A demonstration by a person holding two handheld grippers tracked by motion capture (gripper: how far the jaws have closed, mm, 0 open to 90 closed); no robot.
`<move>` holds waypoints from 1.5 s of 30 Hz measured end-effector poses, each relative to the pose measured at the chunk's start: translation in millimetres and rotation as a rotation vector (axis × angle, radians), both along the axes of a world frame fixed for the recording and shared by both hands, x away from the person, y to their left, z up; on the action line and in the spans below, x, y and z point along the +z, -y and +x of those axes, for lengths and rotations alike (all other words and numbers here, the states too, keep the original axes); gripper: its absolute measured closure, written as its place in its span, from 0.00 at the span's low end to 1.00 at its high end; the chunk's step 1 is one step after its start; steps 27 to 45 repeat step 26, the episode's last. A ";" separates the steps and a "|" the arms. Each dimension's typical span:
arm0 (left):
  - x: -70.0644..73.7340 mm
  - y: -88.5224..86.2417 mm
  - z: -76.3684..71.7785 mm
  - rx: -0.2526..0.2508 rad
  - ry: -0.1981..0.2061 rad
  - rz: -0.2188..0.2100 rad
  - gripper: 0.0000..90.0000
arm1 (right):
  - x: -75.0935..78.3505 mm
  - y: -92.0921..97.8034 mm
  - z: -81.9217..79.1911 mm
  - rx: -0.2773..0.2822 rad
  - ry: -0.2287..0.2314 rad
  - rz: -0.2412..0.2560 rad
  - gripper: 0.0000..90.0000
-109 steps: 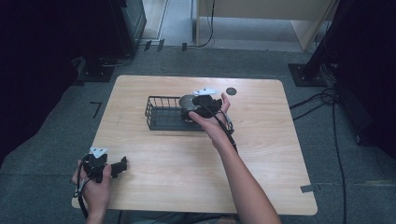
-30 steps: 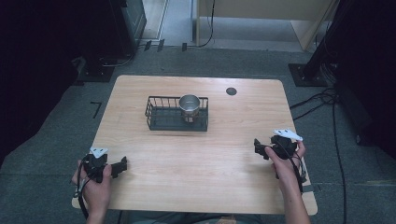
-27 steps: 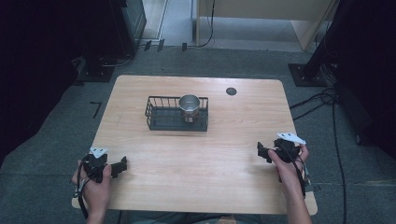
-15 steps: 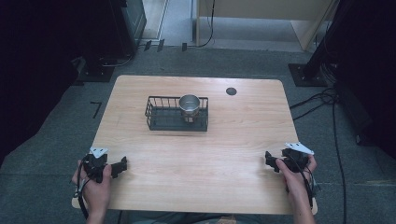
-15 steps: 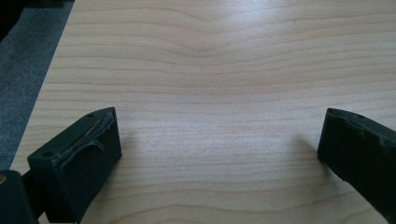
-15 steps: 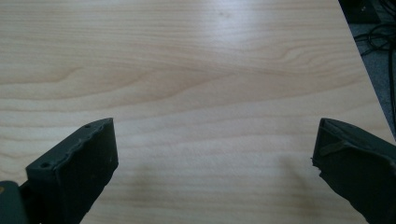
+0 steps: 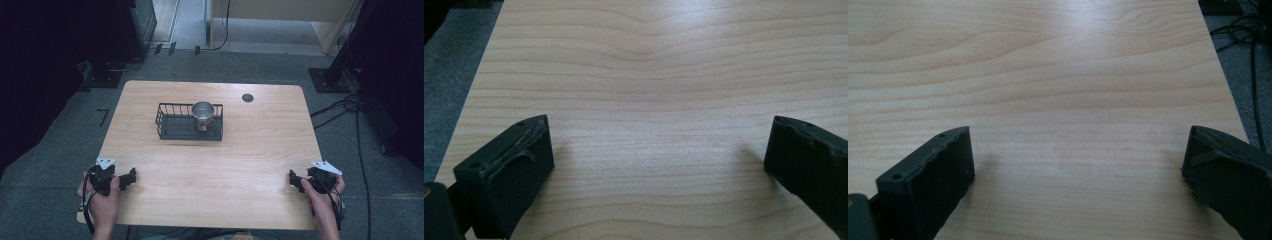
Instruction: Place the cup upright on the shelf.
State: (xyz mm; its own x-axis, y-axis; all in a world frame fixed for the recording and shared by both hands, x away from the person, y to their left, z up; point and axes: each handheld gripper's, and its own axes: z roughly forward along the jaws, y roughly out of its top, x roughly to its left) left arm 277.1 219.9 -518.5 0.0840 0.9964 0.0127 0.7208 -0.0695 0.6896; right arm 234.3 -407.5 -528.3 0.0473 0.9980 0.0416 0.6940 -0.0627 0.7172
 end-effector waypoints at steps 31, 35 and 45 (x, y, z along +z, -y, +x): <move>0.0 0.0 0.0 0.000 0.000 0.000 0.00 | -0.8 7.1 -10.4 0.007 -0.004 -0.014 0.00; 0.0 0.0 0.0 0.000 0.000 0.000 0.00 | -0.8 7.1 -10.4 0.007 -0.004 -0.014 0.00; 0.0 0.0 0.0 0.000 0.000 0.000 0.00 | -0.8 7.1 -10.4 0.007 -0.004 -0.014 0.00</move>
